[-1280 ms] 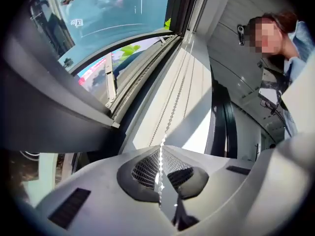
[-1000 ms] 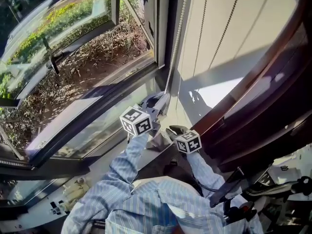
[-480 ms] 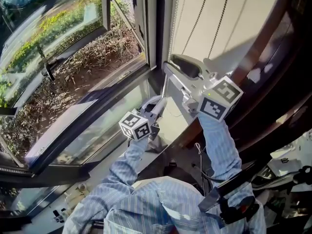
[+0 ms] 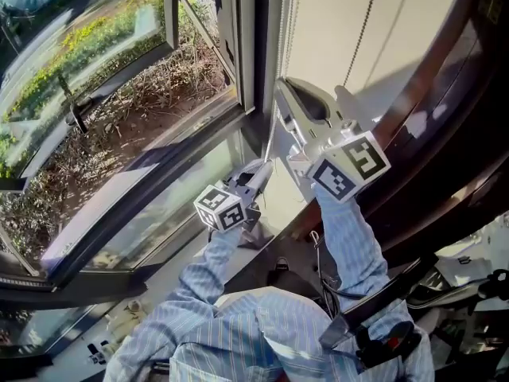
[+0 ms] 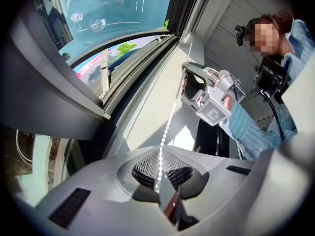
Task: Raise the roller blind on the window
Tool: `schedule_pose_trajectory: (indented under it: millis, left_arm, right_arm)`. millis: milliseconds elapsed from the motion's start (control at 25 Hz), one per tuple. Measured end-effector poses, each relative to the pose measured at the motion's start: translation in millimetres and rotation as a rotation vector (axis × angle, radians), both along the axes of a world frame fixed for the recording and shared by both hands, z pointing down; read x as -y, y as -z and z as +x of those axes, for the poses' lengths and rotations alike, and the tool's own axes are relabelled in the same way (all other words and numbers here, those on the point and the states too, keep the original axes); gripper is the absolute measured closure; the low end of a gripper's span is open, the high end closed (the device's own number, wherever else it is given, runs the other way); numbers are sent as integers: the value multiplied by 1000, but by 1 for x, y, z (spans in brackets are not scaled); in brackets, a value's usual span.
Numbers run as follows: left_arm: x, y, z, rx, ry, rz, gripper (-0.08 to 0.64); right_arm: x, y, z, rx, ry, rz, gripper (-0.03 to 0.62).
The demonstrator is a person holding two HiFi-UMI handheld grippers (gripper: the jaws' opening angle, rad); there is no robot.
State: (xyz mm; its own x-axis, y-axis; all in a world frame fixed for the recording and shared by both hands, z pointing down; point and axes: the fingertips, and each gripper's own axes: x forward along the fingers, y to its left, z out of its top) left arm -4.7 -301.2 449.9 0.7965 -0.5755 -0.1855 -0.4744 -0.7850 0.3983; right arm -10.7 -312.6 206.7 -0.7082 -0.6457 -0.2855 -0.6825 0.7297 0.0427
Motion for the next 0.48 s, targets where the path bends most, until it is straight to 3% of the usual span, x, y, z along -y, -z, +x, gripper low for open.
schedule_pose_trajectory:
  millis: [120, 200, 360, 480]
  left_arm:
    - [-2, -35, 1, 50, -10, -77, 548]
    - [-5, -78, 0, 109, -17, -171, 548]
    - [-32, -195, 0, 336, -83, -414, 548]
    - [-58, -246, -9, 415, -96, -459, 548]
  right_arm:
    - [1, -36, -5, -40, -25, -36, 586]
    - [7, -78, -4, -90, -66, -100, 586]
    - [13, -199, 4, -141, -125, -322, 586]
    - [8, -282, 8, -194, -155, -461, 586]
